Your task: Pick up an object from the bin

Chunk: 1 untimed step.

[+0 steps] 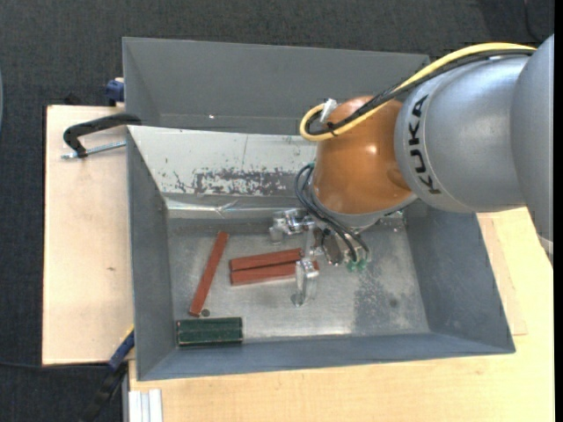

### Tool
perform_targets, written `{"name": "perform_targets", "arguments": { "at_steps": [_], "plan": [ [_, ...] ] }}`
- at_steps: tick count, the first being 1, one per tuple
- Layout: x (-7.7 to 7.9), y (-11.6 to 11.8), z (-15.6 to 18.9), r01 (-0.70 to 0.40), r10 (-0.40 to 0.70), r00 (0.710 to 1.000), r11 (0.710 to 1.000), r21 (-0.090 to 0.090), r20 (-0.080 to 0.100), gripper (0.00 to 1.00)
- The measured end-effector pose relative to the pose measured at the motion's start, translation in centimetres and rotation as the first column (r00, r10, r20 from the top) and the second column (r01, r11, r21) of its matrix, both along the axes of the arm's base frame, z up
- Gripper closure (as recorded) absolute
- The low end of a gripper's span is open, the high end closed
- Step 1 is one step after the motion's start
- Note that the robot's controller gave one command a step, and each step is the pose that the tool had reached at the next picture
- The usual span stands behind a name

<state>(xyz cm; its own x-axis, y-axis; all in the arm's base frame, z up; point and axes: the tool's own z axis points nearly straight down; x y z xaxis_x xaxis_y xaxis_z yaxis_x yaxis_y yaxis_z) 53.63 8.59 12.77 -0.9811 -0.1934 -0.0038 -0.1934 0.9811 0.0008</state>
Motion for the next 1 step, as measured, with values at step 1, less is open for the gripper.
{"name": "perform_targets", "arguments": {
  "at_steps": [1],
  "plan": [
    [4.75, 2.02, -2.61, -0.235, 0.235, 0.972, 0.972, 0.003, 0.007, 0.00]
  ]
}}
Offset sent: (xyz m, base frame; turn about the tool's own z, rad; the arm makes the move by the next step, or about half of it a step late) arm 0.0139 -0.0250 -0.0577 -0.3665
